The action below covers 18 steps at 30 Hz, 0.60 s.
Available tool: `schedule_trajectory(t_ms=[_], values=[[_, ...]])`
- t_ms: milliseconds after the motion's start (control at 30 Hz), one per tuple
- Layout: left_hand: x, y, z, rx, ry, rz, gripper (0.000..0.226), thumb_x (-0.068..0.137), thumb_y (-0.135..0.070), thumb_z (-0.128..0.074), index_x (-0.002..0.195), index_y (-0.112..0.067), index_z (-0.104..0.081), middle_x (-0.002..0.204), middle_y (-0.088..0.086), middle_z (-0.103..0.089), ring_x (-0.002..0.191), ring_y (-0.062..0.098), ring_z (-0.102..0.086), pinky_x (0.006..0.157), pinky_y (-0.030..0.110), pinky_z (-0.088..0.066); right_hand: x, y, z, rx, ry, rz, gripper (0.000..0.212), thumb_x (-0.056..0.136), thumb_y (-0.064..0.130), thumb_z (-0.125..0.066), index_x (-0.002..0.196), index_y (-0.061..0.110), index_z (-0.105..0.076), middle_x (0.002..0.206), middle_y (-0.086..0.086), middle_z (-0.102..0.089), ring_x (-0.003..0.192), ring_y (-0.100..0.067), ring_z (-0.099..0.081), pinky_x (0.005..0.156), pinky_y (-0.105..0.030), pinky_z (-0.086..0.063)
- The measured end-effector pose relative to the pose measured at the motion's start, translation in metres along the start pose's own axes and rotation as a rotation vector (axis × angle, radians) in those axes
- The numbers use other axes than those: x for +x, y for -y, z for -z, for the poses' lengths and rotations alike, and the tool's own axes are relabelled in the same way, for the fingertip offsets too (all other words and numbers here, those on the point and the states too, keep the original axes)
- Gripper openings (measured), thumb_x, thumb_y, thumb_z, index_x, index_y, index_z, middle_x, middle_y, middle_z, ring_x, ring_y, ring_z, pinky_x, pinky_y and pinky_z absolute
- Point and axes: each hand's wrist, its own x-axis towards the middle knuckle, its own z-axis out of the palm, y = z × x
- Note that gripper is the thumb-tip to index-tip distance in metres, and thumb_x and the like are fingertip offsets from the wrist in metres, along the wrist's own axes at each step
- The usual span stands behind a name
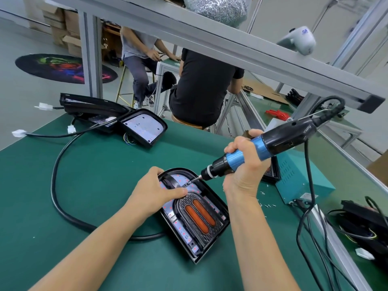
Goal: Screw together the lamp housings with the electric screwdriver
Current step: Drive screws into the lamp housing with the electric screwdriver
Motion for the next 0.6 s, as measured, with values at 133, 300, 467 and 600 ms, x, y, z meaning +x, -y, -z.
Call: schedule_trajectory(t_ms=[133,300,467,600], values=[[0.0003,0.0005,-0.0007,-0.006,-0.004,0.0,0.06,0.06,-0.041,-0.086,0.104,-0.023,-0.05,0.097,-0.015,-0.057,0.089,-0.001,-0.052,0.064,0.016,-0.036,-0.0001,-0.0021,-0.0003,0.005,0.002,-0.007,0.026,0.067,-0.001,-0.056,0.089,0.01,-0.049,0.051,0.001,-0.05,0.049,-0.018,-0.048,0.058,-0.029,-0.044],[-0.0014,0.0013,-0.0033,-0.015,-0.02,0.005,0.058,0.061,-0.041,-0.085,0.103,-0.022,-0.05,0.094,-0.014,-0.059,0.087,0.0,-0.054,0.063,0.019,-0.038,-0.0018,-0.005,-0.0015,-0.012,0.015,0.015,0.025,0.067,-0.002,-0.056,0.085,0.014,-0.053,0.051,0.001,-0.05,0.05,-0.019,-0.047,0.059,-0.031,-0.044],[-0.0022,-0.001,-0.0073,-0.019,-0.038,-0.011,0.058,0.062,-0.04,-0.085,0.104,-0.021,-0.049,0.092,-0.013,-0.06,0.085,0.002,-0.056,0.063,0.021,-0.039,-0.0032,-0.0051,-0.0038,-0.04,0.065,0.039,0.026,0.066,-0.001,-0.055,0.085,0.016,-0.054,0.053,0.001,-0.05,0.053,-0.022,-0.046,0.06,-0.032,-0.043],[-0.0022,0.0018,-0.0071,-0.037,-0.041,0.014,0.06,0.062,-0.04,-0.085,0.106,-0.019,-0.049,0.095,-0.011,-0.06,0.087,0.005,-0.056,0.064,0.022,-0.039,-0.0008,0.0008,0.0035,-0.08,0.133,-0.07,0.029,0.067,0.002,-0.058,0.093,0.015,-0.055,0.063,0.0,-0.053,0.065,-0.022,-0.052,0.073,-0.032,-0.045]])
